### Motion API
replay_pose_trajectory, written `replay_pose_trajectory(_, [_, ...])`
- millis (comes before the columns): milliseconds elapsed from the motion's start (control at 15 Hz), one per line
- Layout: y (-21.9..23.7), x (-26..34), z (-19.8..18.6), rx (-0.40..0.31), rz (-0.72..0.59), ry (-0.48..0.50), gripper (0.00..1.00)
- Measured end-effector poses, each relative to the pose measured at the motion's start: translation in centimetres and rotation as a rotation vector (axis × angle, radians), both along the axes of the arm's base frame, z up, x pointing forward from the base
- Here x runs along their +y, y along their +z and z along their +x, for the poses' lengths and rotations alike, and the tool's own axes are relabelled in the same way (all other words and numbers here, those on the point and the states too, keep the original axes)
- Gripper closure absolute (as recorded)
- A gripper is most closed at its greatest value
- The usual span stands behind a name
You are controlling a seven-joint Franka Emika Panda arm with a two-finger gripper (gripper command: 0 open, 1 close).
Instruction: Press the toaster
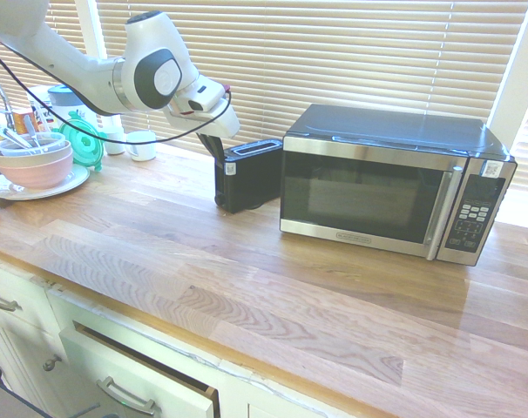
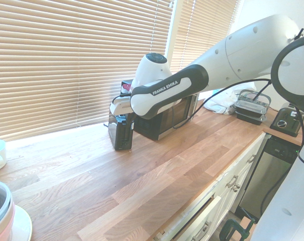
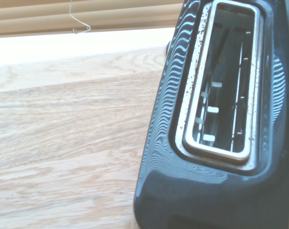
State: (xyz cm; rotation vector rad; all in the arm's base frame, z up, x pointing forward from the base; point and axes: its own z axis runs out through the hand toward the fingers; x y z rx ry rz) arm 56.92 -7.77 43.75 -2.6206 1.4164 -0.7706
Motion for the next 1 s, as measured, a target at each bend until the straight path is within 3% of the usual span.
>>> replay_pose_trajectory(1000, [-4.0,-0.1,1.4,0.090,0.017,0.009,1.00])
